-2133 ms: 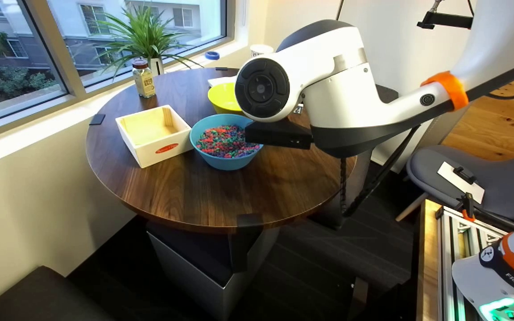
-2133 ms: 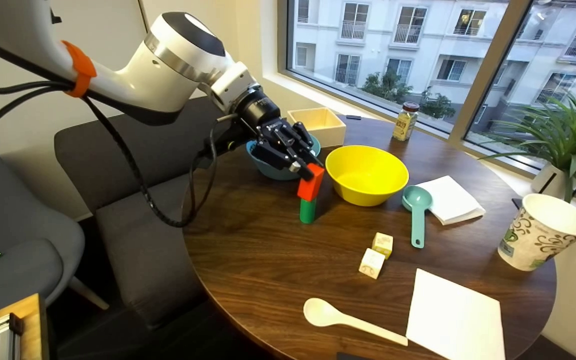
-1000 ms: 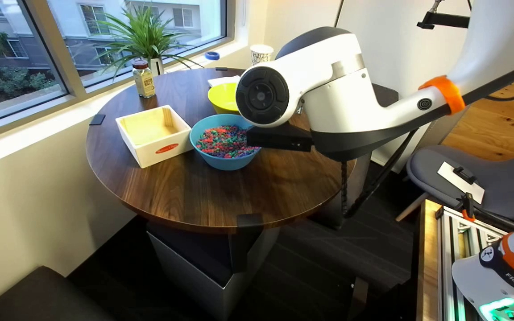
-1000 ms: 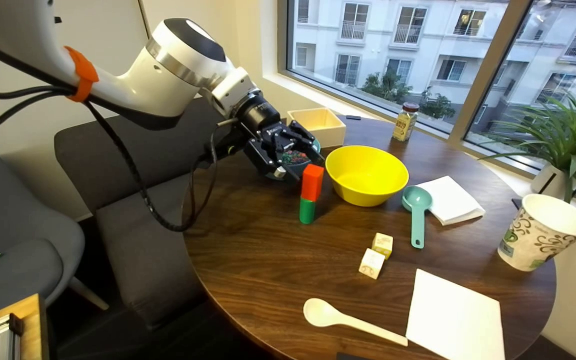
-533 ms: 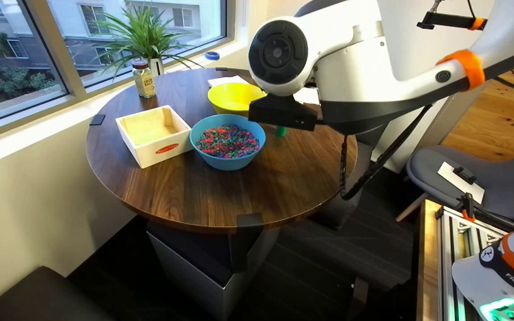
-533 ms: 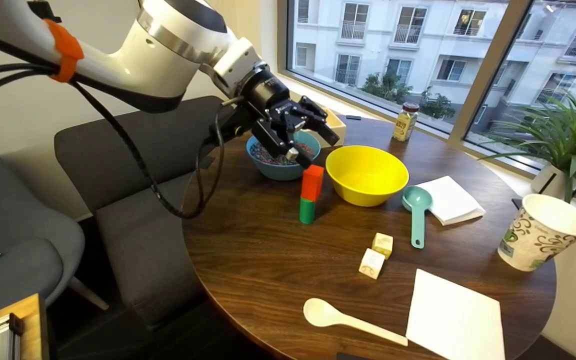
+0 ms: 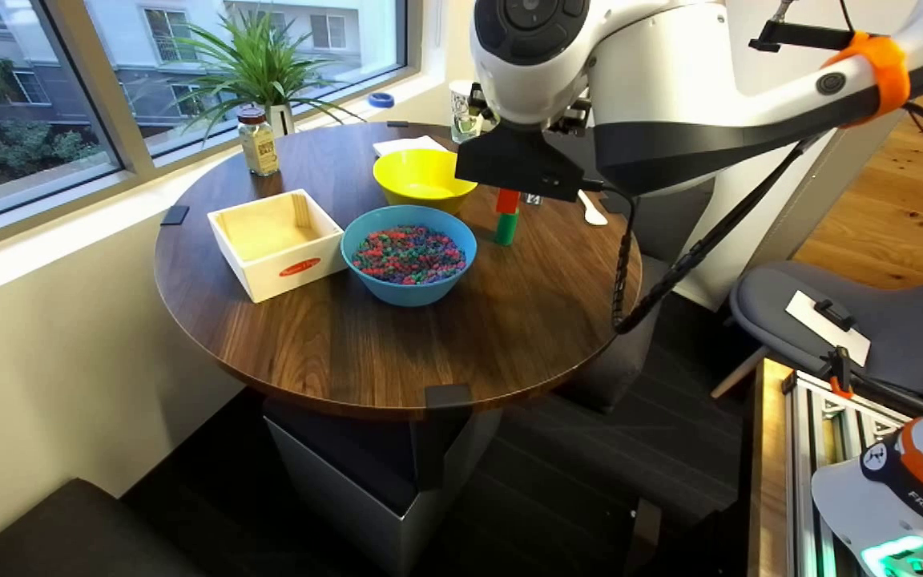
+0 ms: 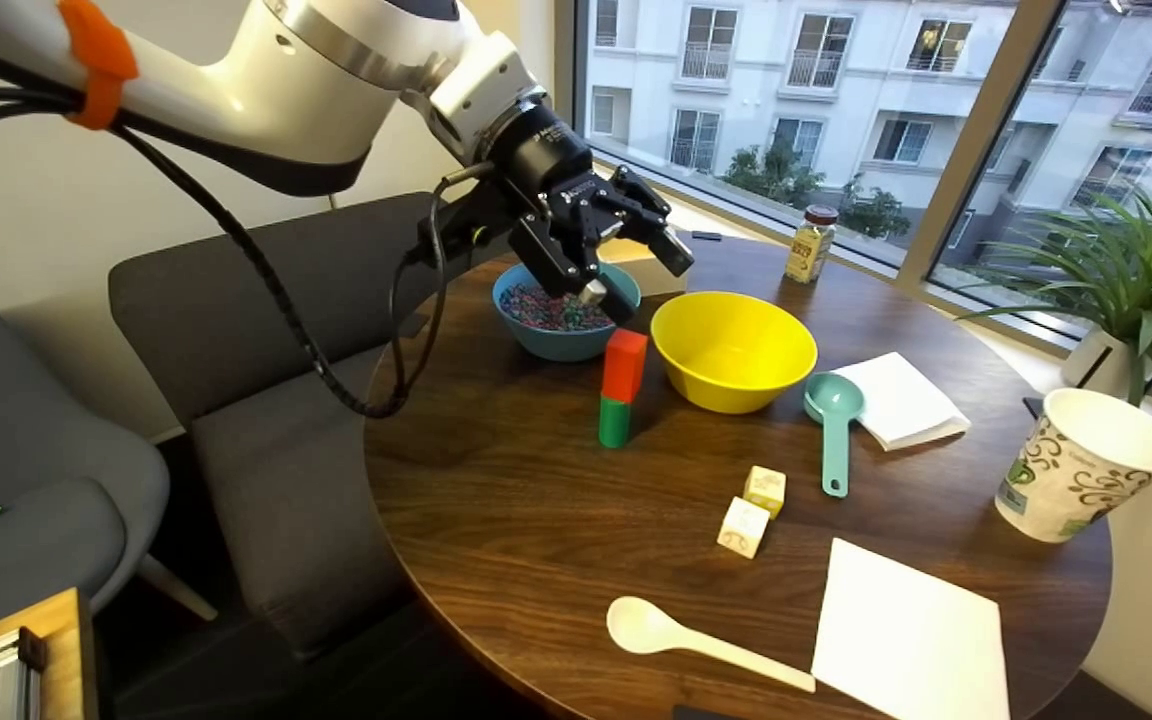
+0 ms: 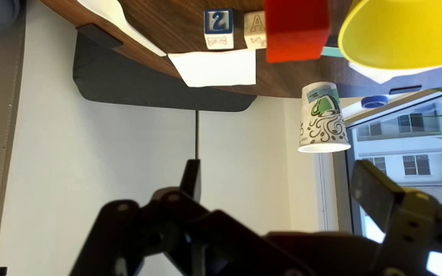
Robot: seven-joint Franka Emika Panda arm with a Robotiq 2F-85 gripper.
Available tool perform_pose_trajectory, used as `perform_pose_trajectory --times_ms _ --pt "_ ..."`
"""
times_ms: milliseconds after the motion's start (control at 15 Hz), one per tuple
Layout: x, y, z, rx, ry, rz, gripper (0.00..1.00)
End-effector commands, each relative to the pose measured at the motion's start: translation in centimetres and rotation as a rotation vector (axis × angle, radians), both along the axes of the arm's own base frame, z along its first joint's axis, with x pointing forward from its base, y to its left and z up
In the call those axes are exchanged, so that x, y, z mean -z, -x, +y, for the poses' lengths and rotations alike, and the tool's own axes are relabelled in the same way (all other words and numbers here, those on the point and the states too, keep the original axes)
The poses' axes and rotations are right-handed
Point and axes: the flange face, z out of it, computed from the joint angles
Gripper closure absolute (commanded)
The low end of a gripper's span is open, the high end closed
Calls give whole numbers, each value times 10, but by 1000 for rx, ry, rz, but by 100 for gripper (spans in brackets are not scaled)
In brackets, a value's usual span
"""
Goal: Stack up the objects one on top of the other
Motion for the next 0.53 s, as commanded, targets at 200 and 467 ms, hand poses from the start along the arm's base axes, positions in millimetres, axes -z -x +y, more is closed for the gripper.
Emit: perform_pose_trajectory --times_ms 200,467 --pt "-5 1 -6 -3 -22 -3 0" --pt "-30 5 -29 -26 -194 -25 0"
